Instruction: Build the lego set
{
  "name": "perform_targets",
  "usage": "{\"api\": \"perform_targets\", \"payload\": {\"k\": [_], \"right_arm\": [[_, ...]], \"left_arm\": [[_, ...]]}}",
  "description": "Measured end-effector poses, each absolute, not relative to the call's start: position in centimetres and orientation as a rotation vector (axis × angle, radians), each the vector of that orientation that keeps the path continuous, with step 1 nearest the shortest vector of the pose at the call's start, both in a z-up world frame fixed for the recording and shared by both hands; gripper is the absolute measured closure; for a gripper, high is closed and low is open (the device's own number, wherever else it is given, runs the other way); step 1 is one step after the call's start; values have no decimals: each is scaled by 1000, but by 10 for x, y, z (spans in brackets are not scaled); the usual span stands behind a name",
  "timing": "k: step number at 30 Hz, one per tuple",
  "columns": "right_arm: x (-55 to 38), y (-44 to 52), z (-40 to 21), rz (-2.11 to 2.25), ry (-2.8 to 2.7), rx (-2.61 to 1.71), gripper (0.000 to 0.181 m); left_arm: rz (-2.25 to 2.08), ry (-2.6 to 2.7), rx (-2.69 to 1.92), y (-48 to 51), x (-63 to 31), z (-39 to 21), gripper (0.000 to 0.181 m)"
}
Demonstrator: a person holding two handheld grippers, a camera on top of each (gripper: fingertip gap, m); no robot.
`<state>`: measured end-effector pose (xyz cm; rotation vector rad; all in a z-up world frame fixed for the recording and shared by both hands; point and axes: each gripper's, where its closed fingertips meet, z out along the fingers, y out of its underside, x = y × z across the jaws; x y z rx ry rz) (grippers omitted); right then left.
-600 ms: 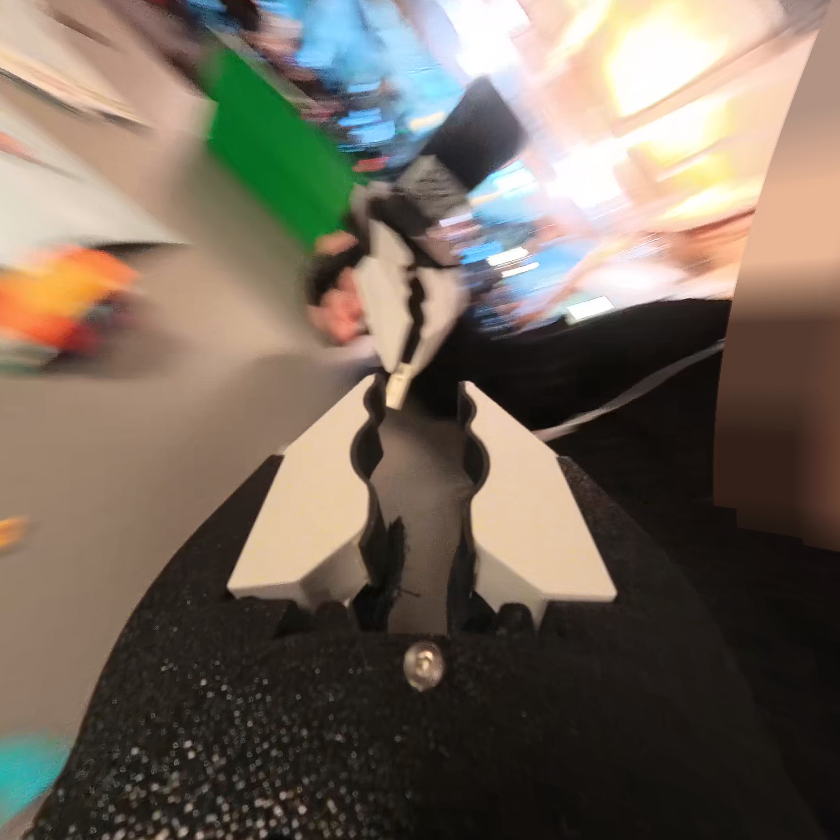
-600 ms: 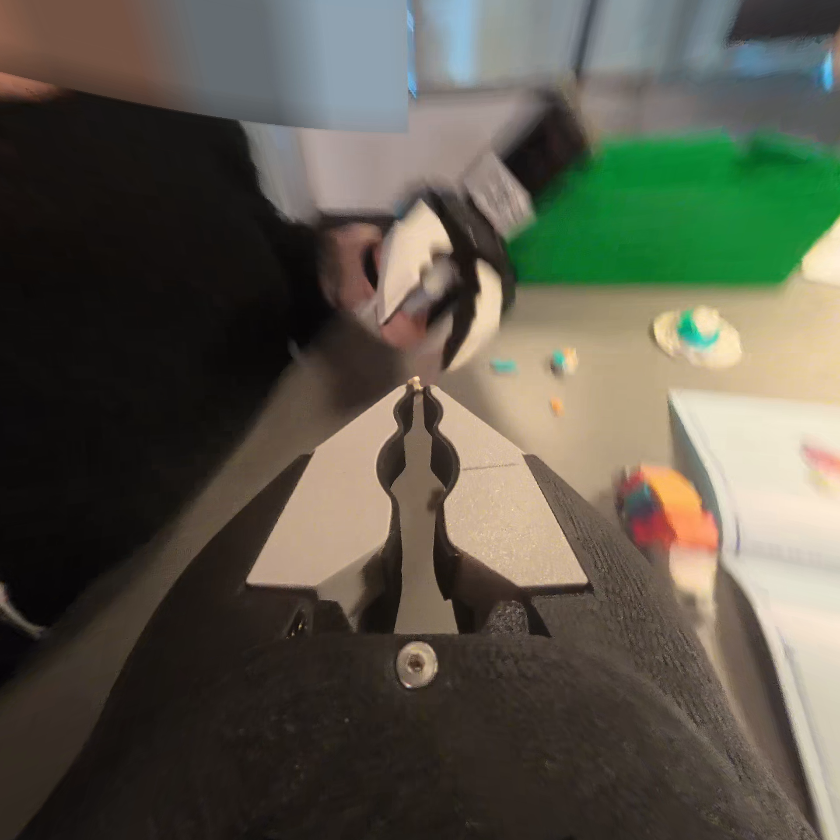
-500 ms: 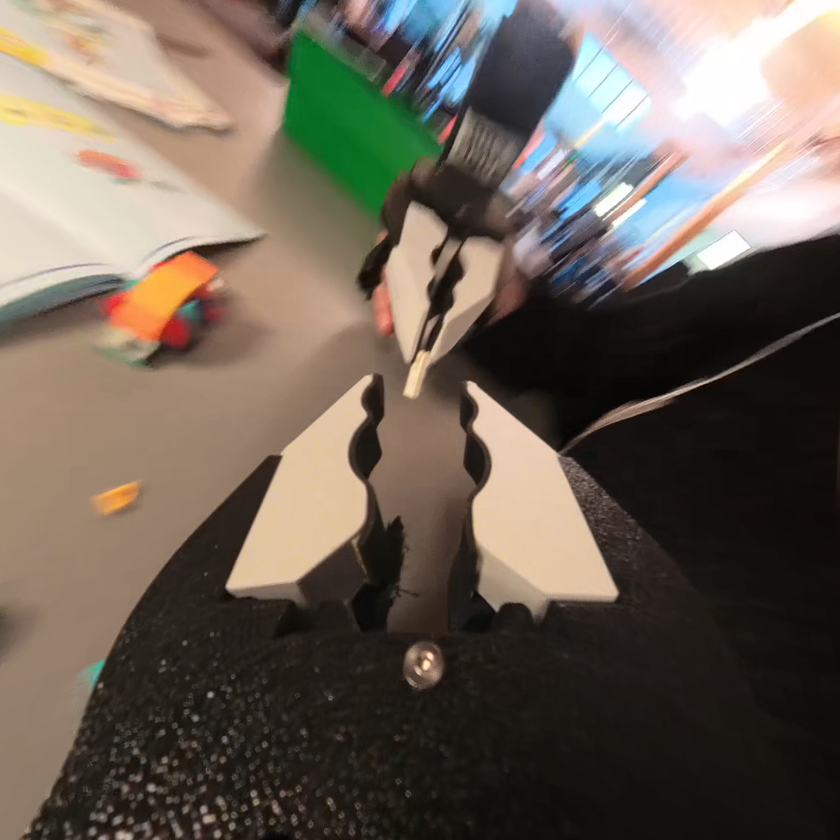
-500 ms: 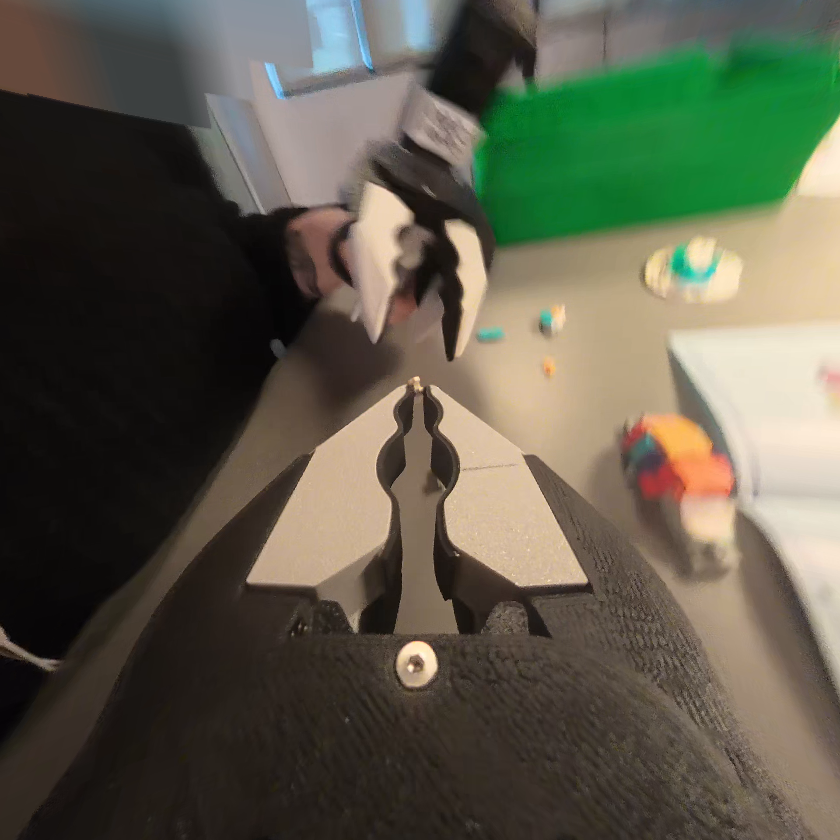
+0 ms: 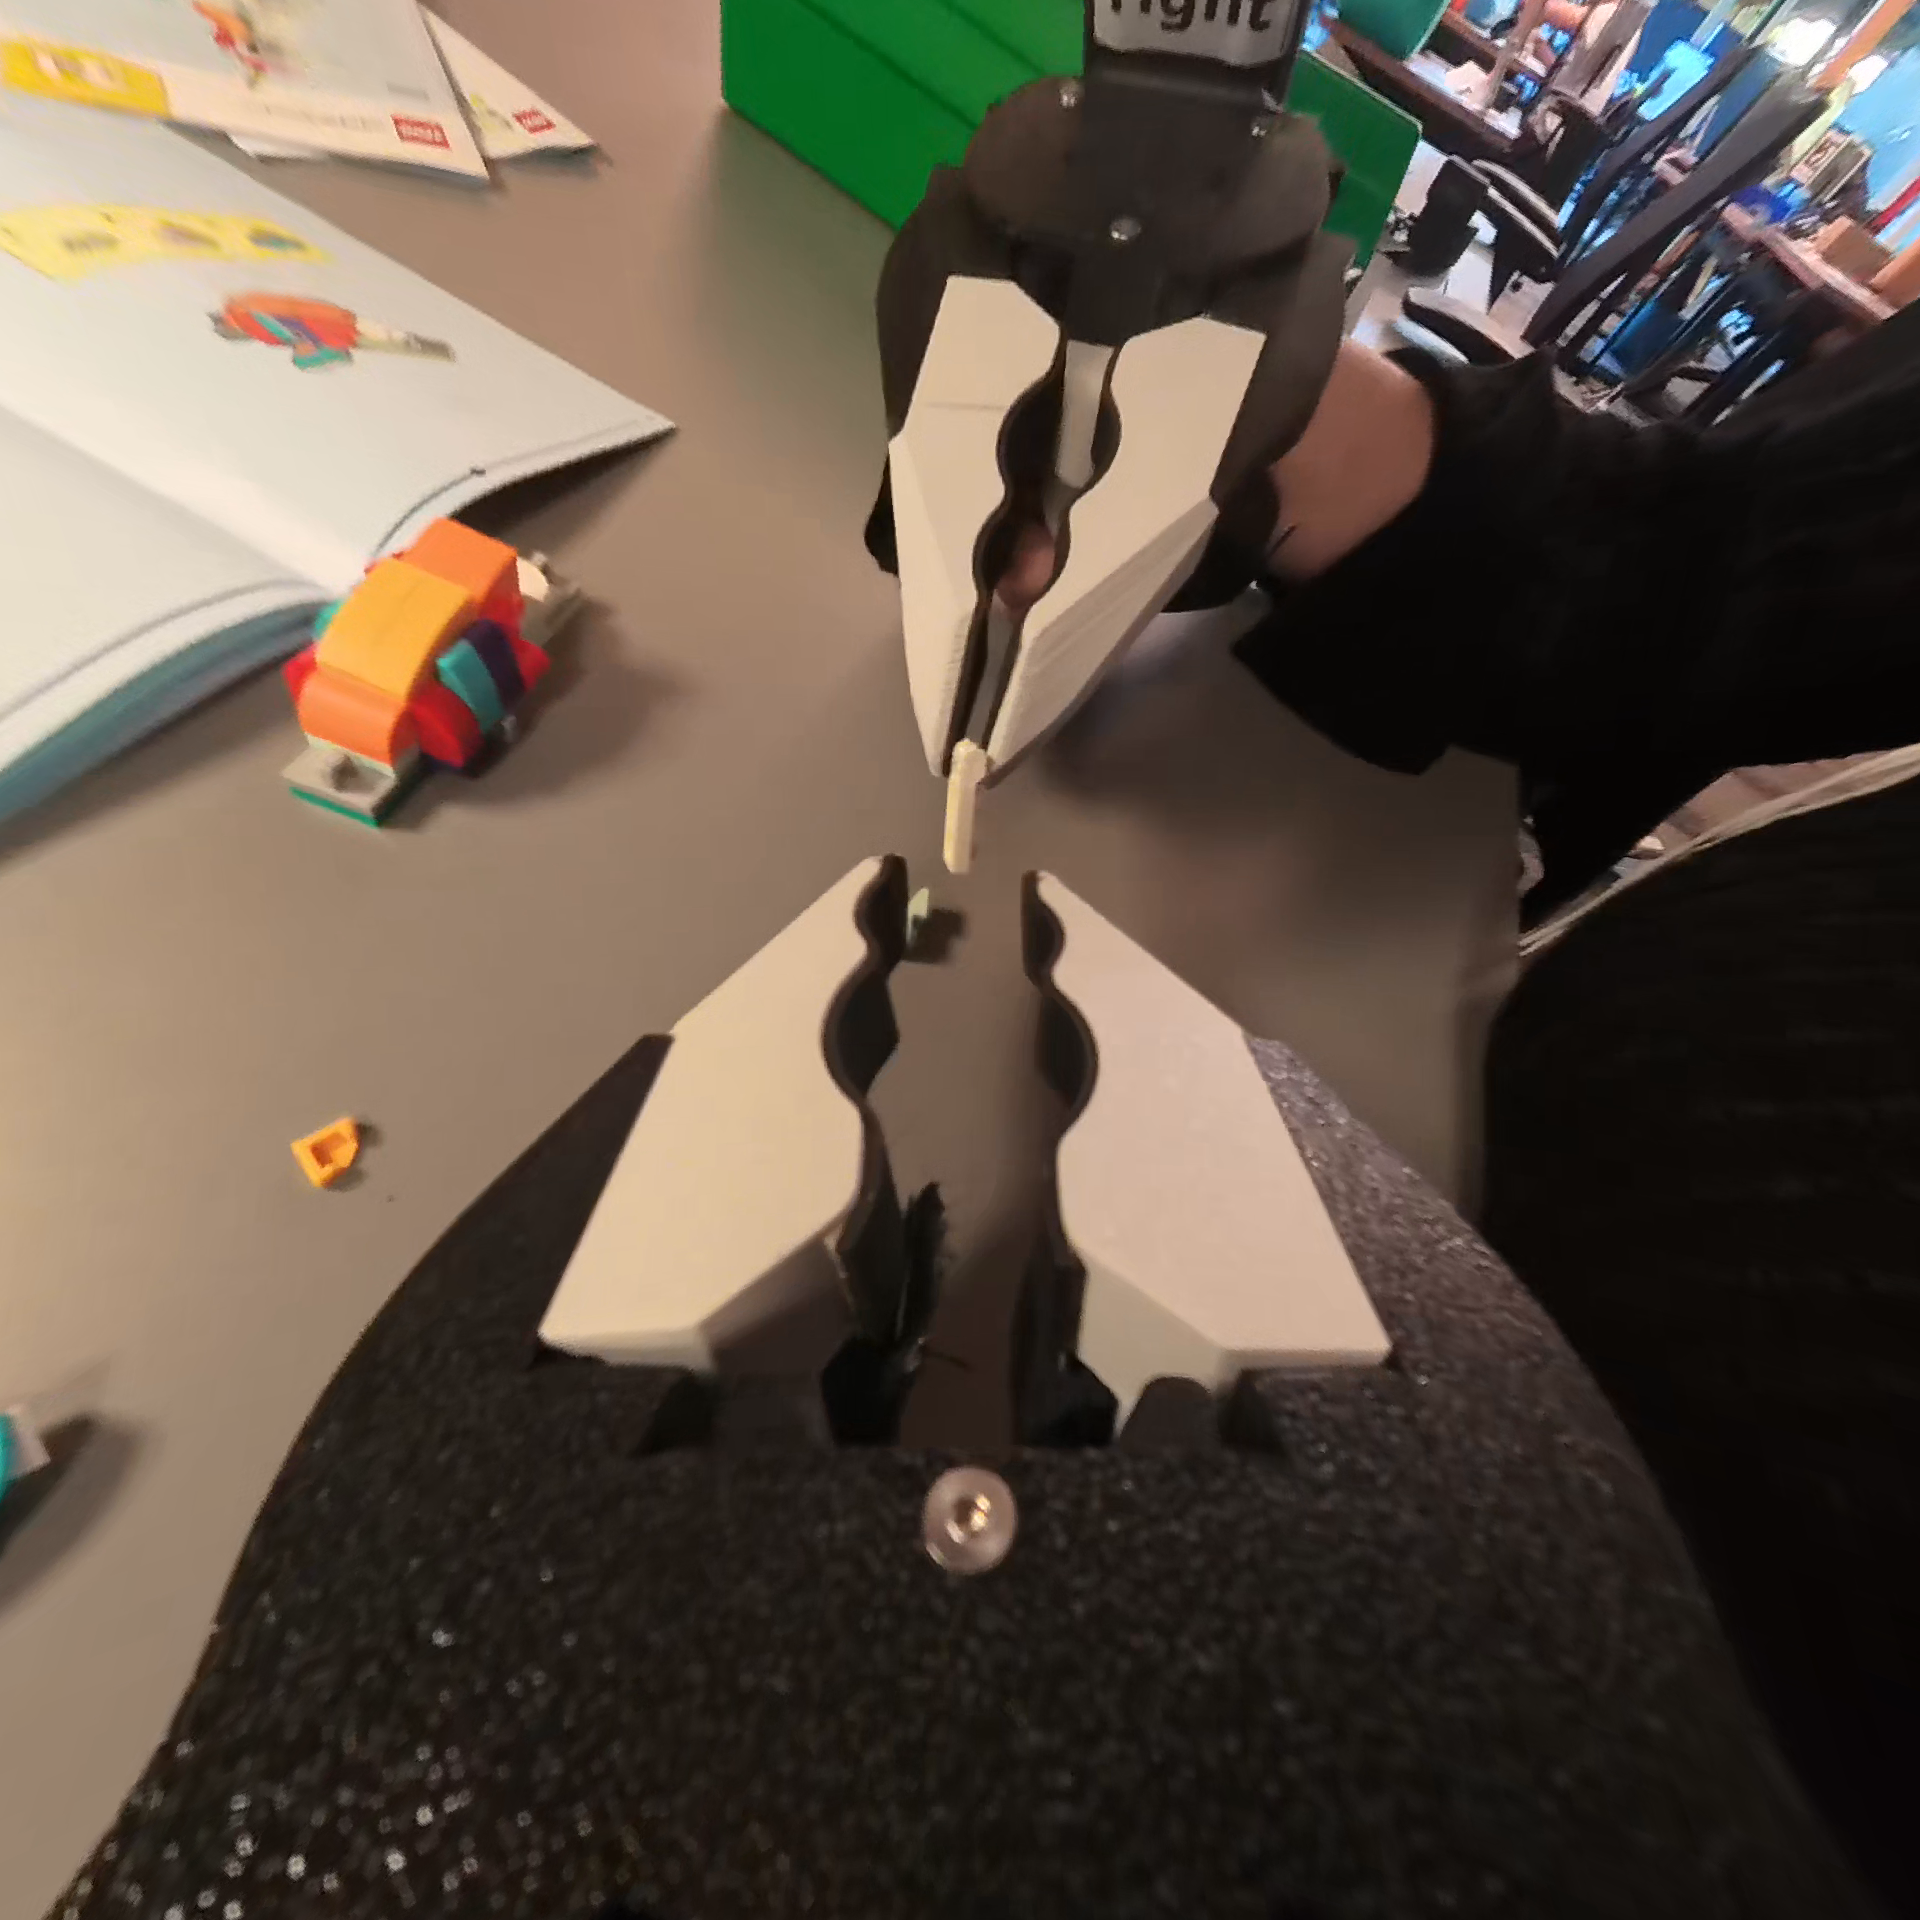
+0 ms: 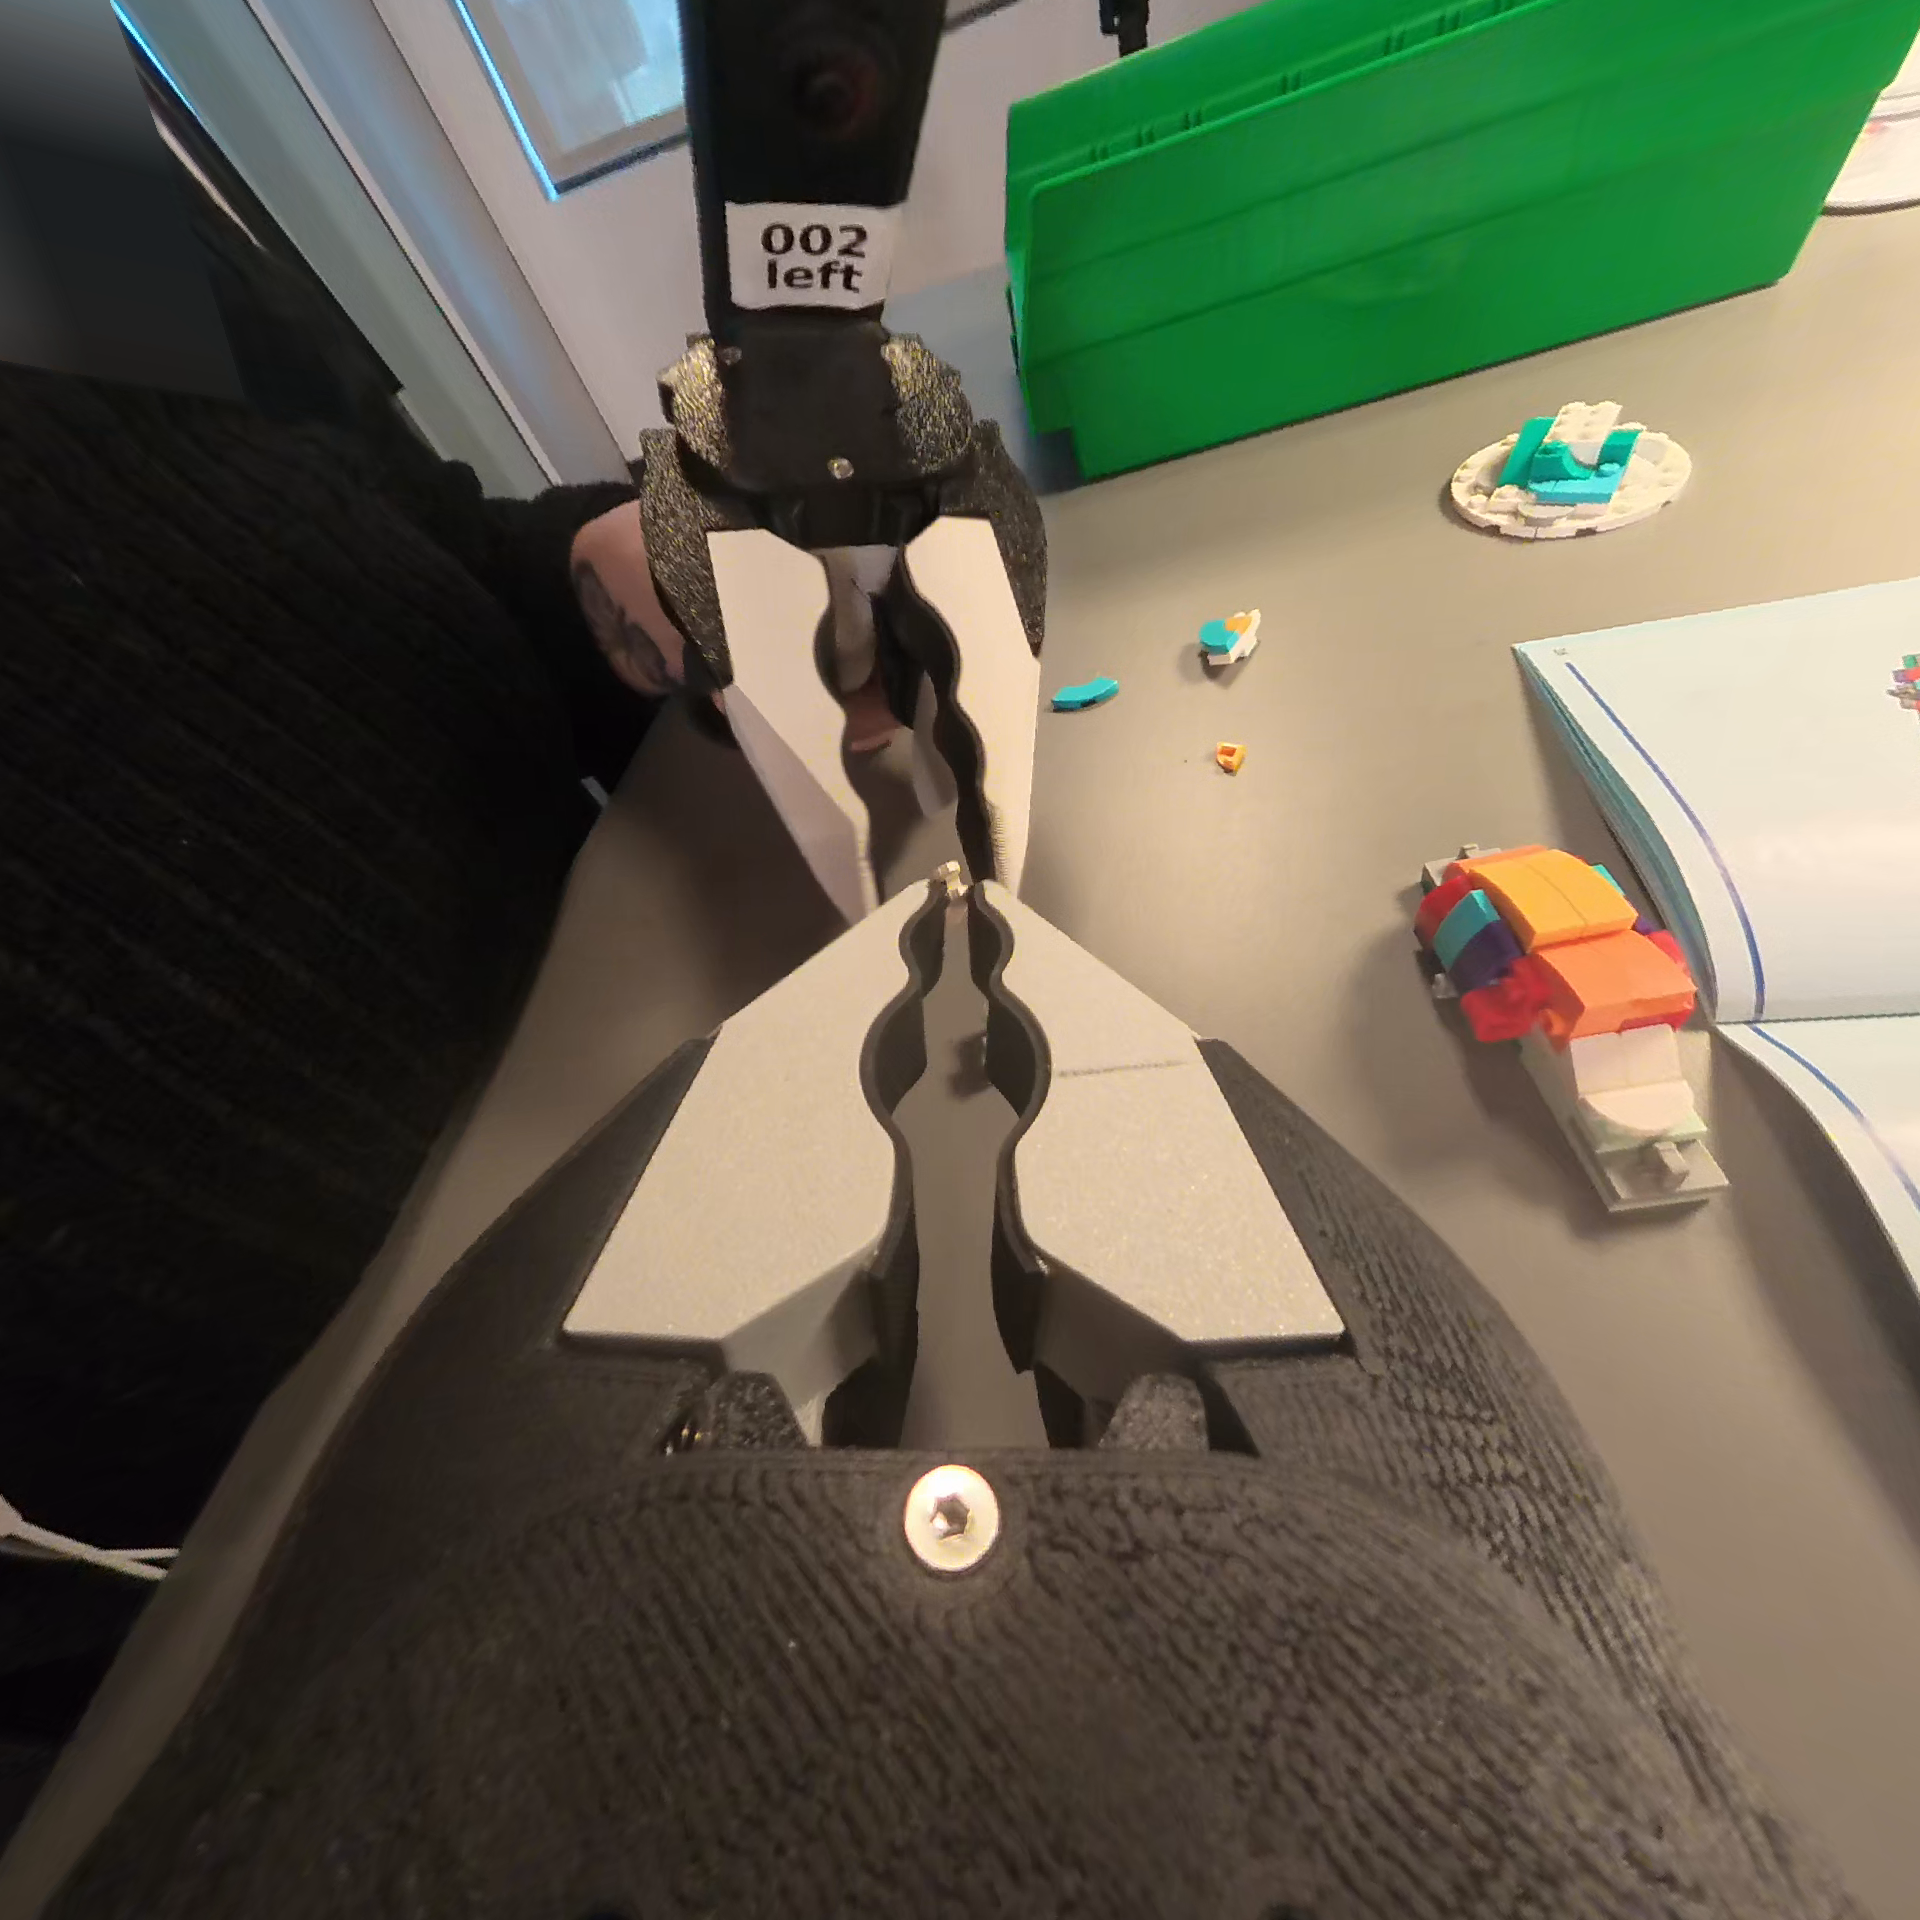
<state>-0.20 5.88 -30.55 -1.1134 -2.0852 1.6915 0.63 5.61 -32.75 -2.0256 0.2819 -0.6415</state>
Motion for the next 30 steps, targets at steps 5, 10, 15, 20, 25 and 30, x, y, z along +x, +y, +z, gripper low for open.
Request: {"api": "perform_targets", "payload": {"k": [5,10,15,20,25,30], "right_arm": [[-2,56,-304,1735,-2062,-1122,179],[-1,55,-300,1792,-2021,-1127,179],[-1,55,-298,1807,-2000,-1125,179],[0,56,-294,1818,-1962,-1124,179],[-1,60,-289,1848,-1903,-1134,179],[-2,57,-286,1888,-1876,-1136,179]], "left_arm": [[-629,299,-1999,56,9,-323,168],[-619,308,-1984,55,13,-323,172],[-594,302,-1969,55,12,-321,178],[-552,300,-1950,56,9,-317,181],[-560,287,-1945,56,11,-317,173],[-538,298,-1895,57,13,-311,181]]}}
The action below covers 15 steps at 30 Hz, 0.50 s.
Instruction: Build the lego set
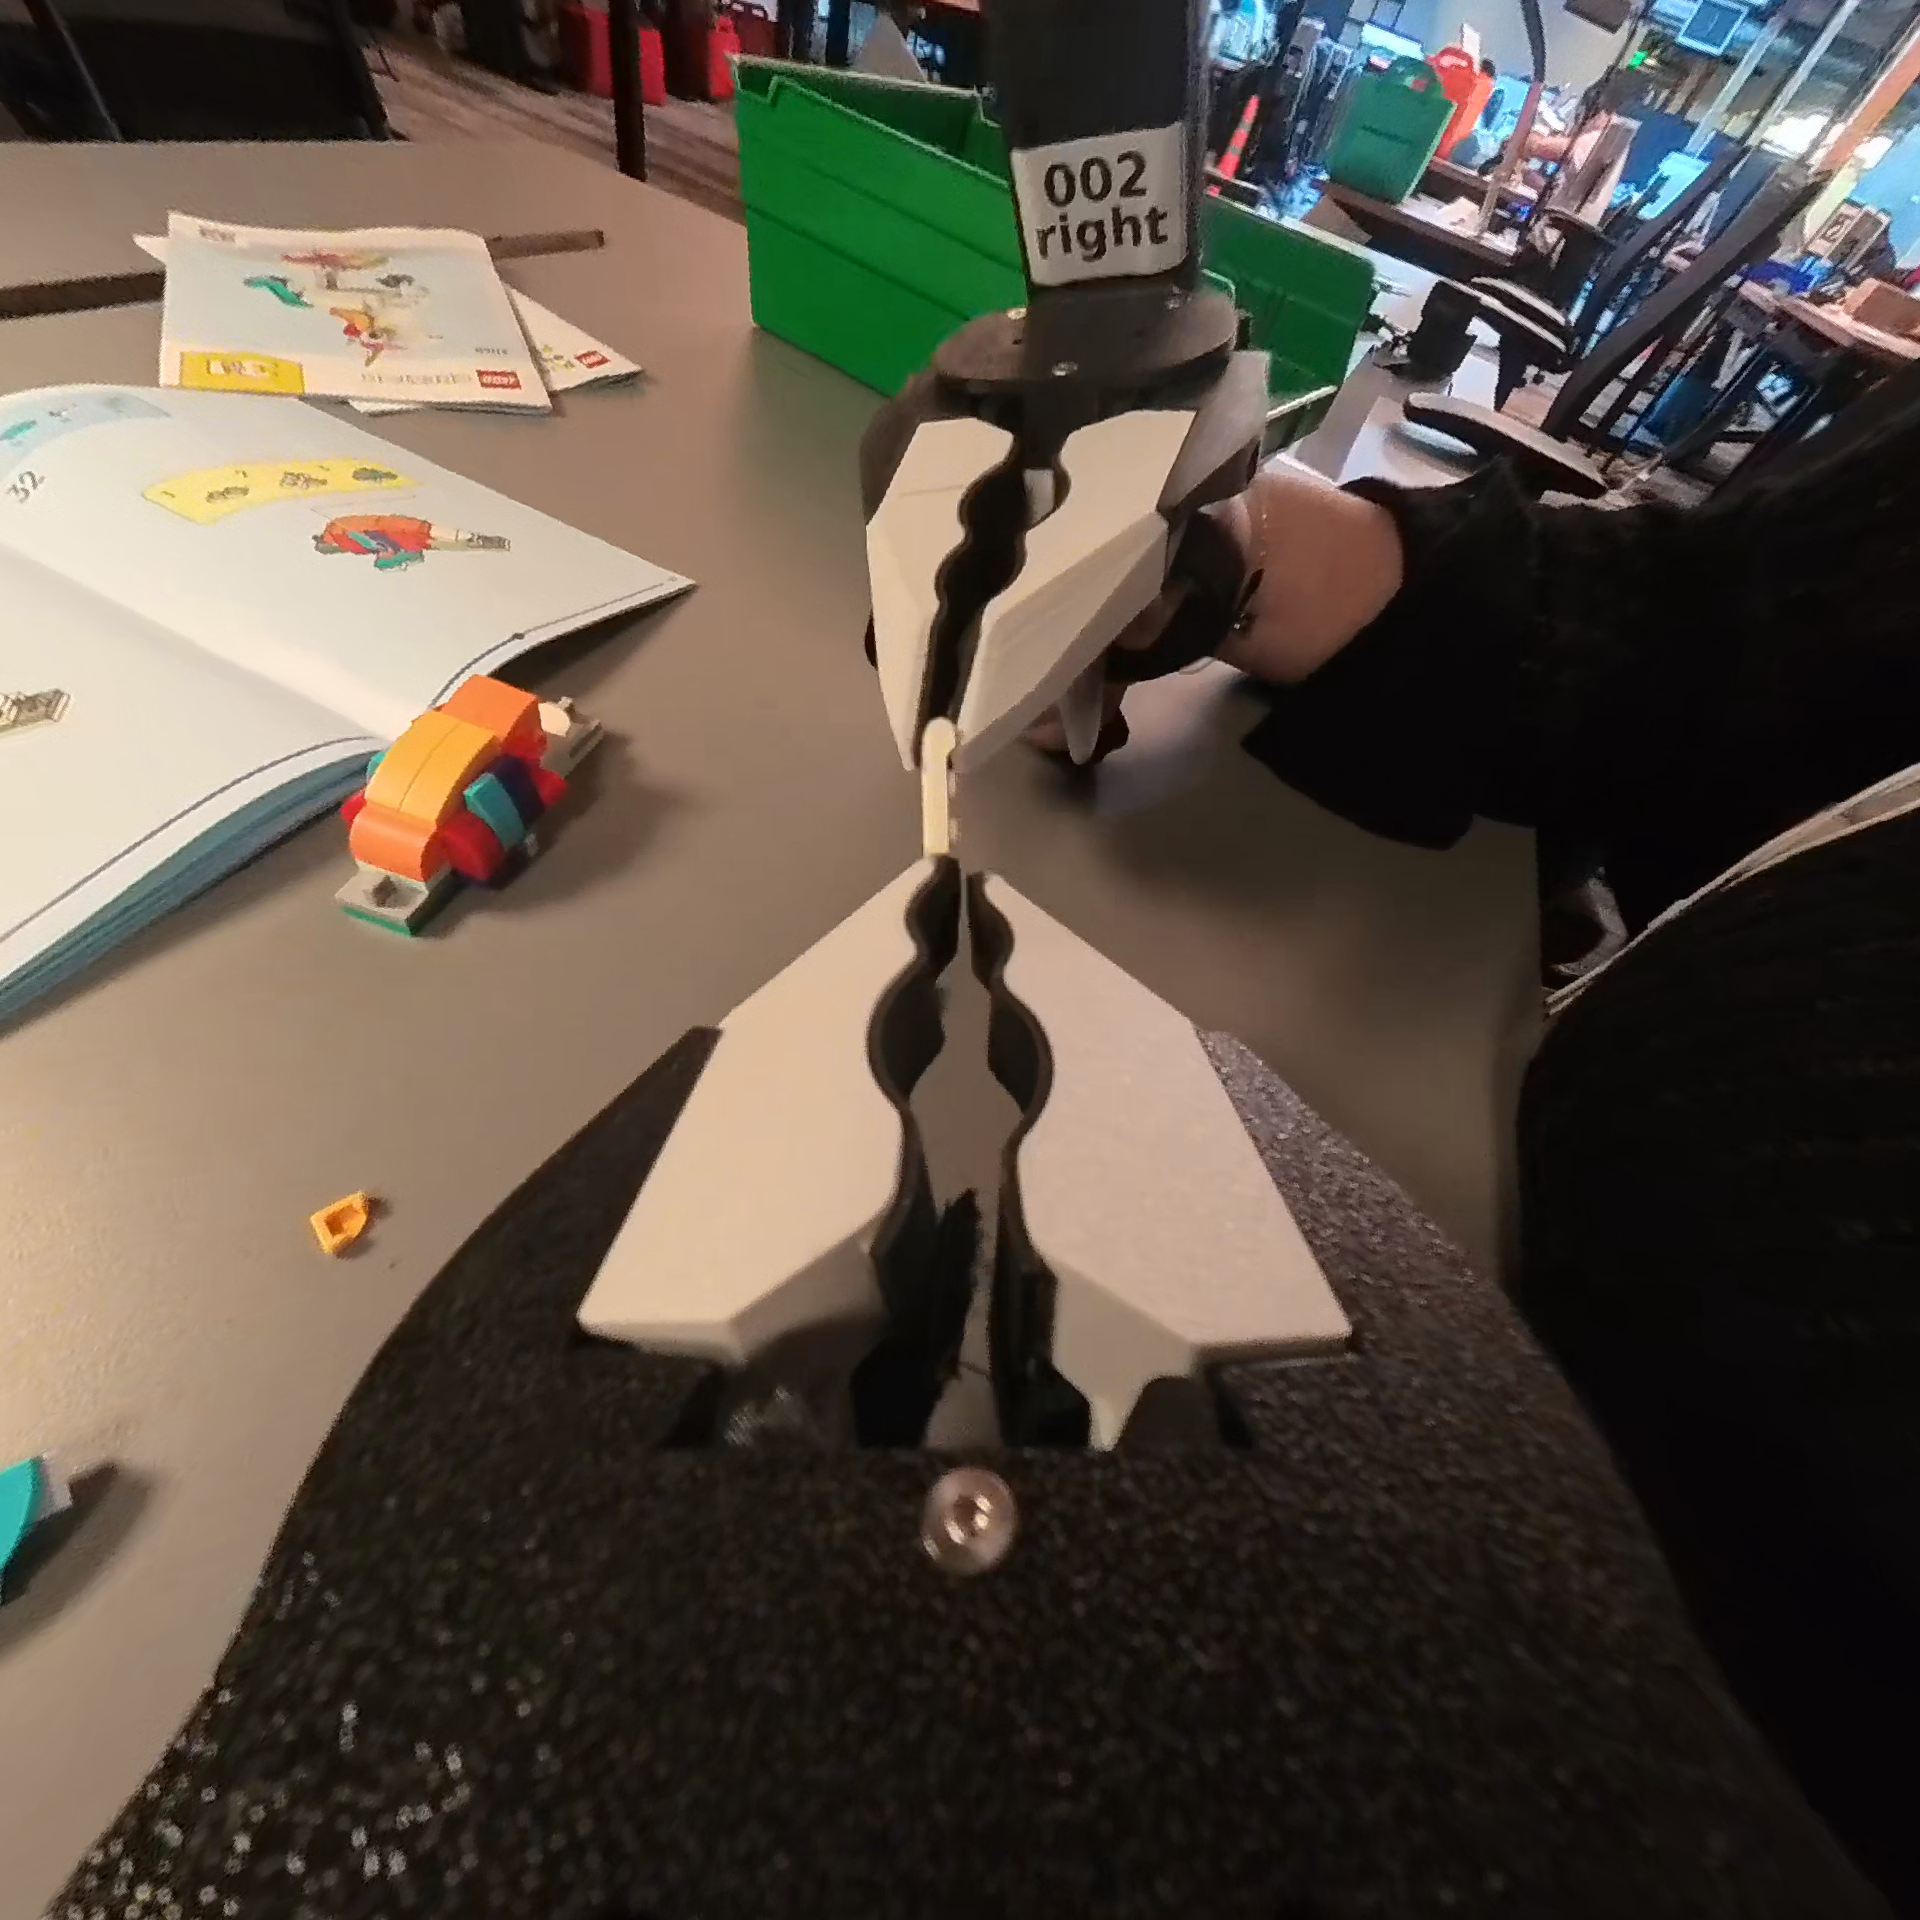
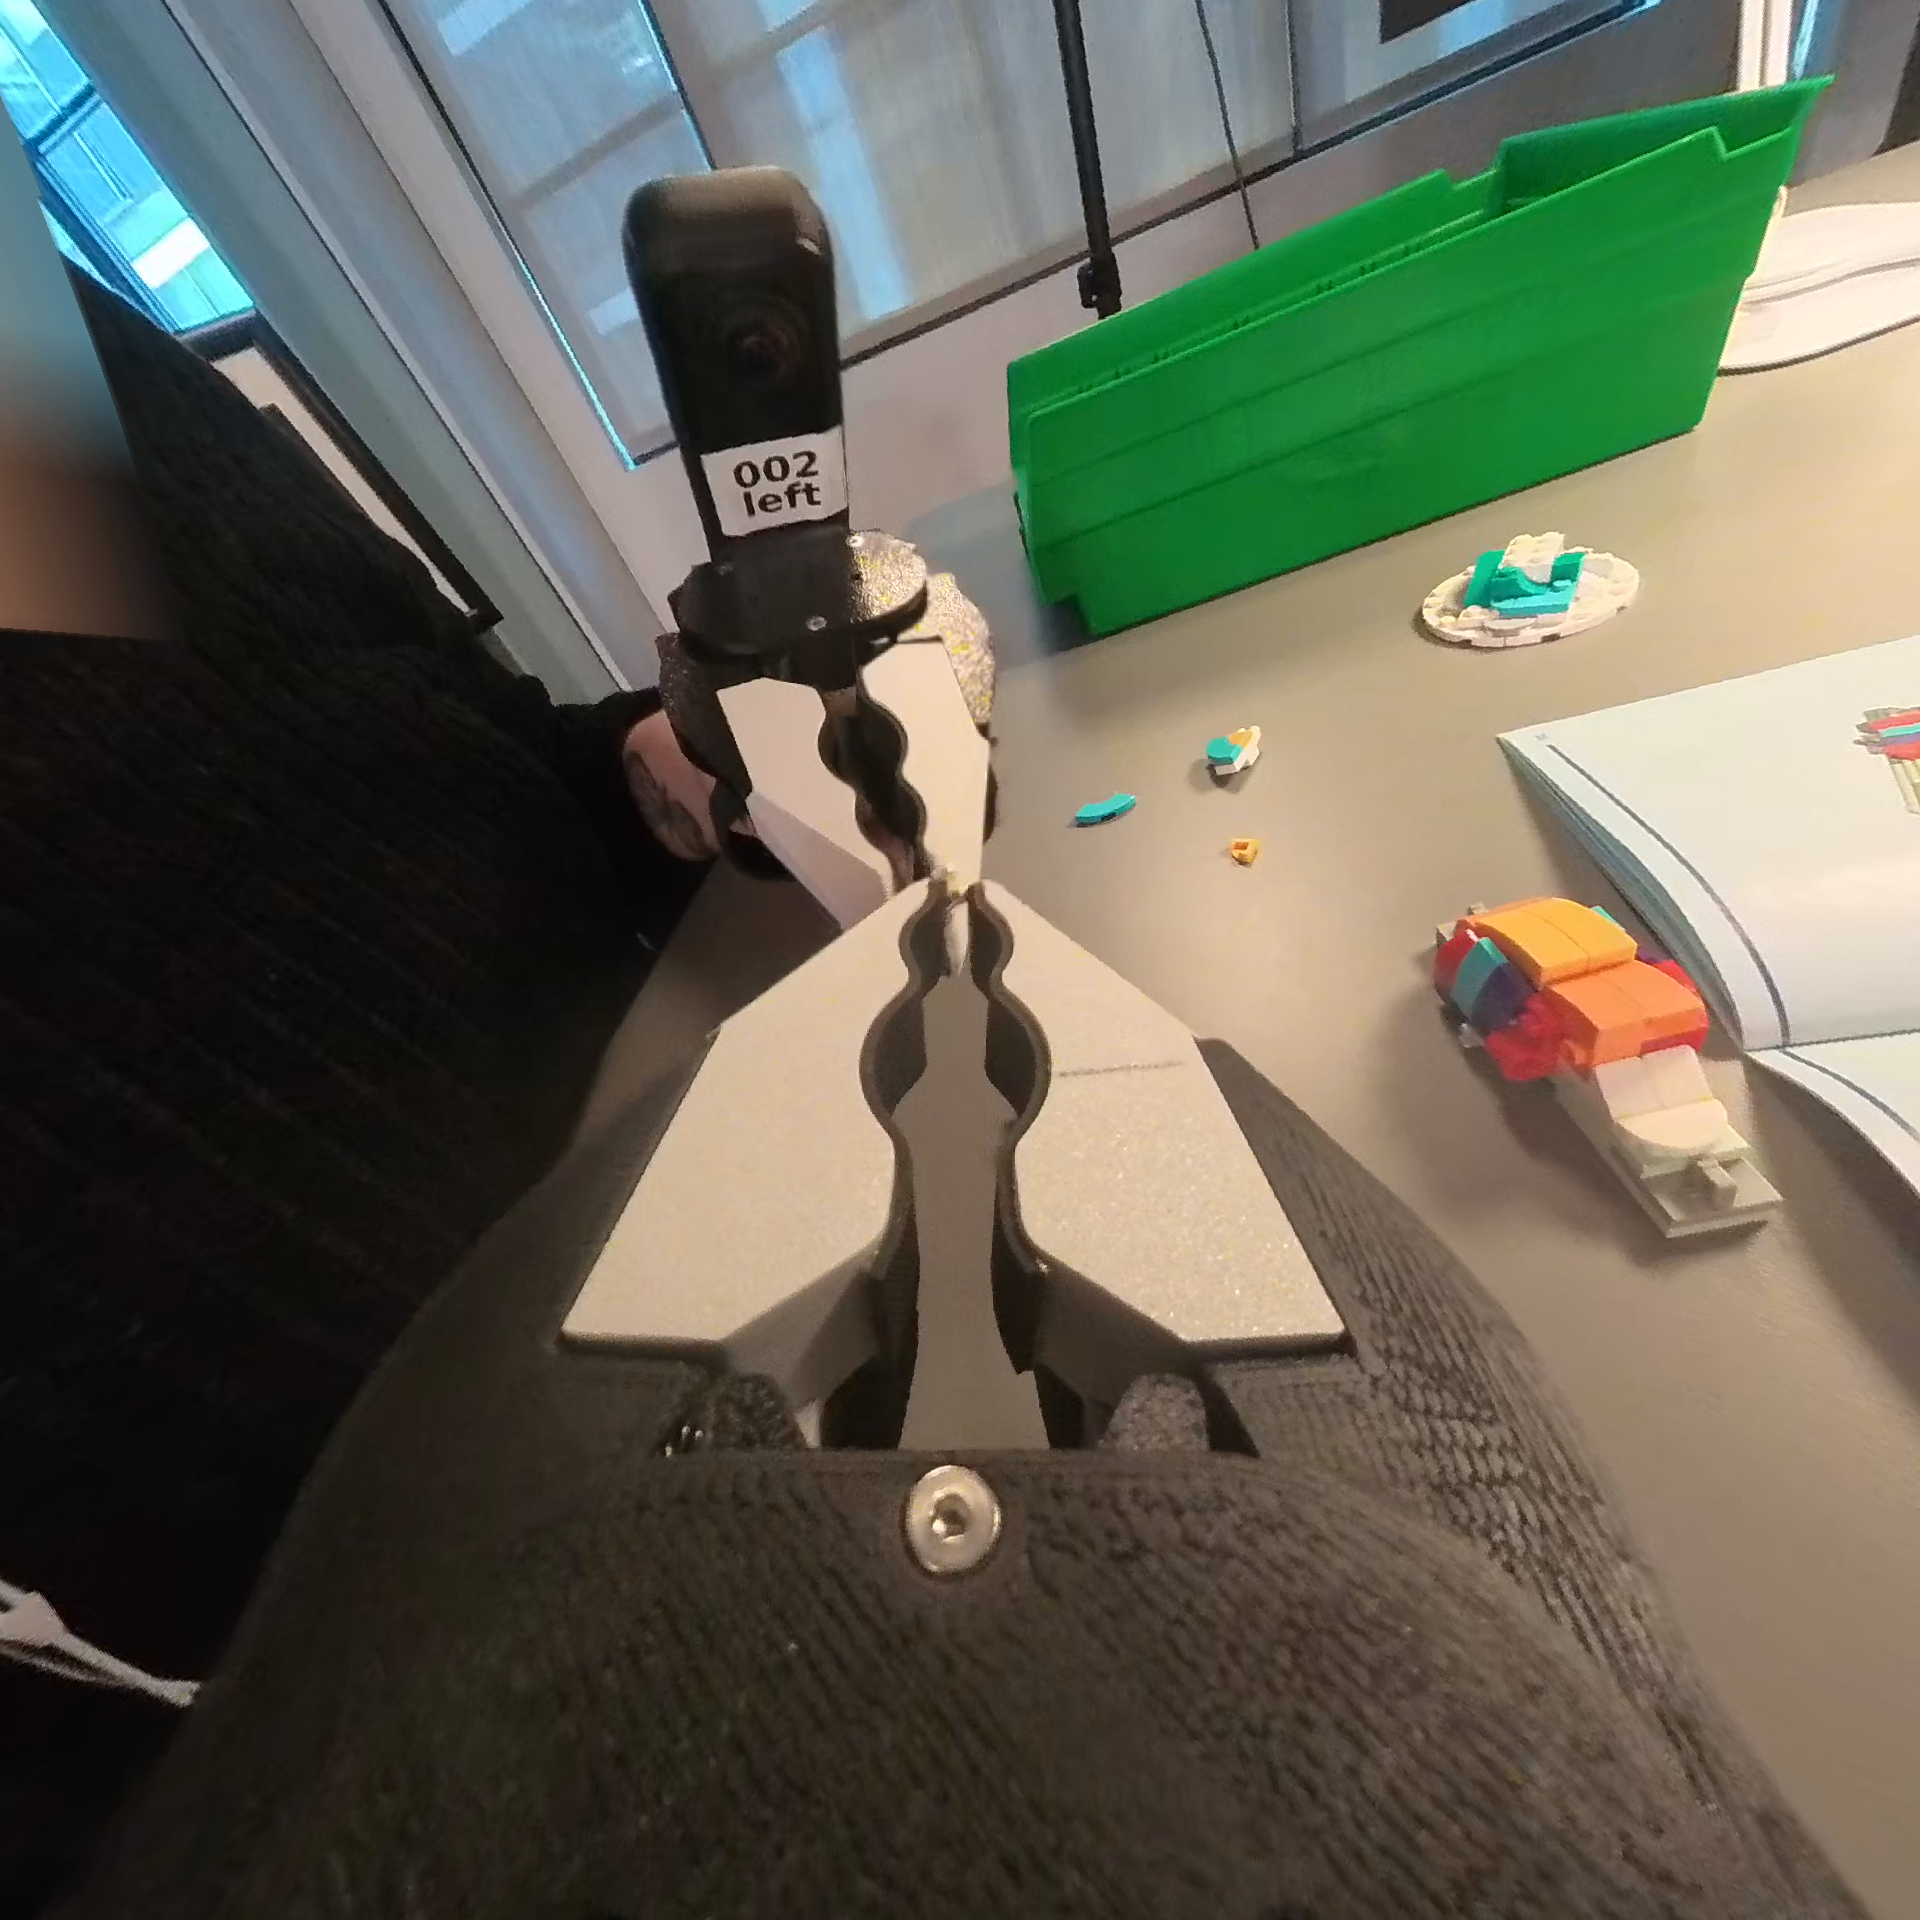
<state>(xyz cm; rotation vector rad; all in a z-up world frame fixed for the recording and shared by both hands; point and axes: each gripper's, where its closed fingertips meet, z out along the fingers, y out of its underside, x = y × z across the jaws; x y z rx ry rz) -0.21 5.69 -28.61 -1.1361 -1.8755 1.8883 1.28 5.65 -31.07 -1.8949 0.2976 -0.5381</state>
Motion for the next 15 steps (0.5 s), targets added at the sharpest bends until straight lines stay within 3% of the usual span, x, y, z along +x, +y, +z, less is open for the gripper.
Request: {"api": "perform_targets", "payload": {"k": [10,13,15], "right_arm": [[-6,65,-271,2008,-1728,-1161,179],[-6,65,-263,2092,-1669,-1163,179],[-5,63,-259,2134,-1643,-1162,179]], "left_arm": [[-546,202,-1752,58,2,-285,181],[-529,190,-1710,59,1,-279,160],[-535,196,-1681,60,4,-274,159]]}}
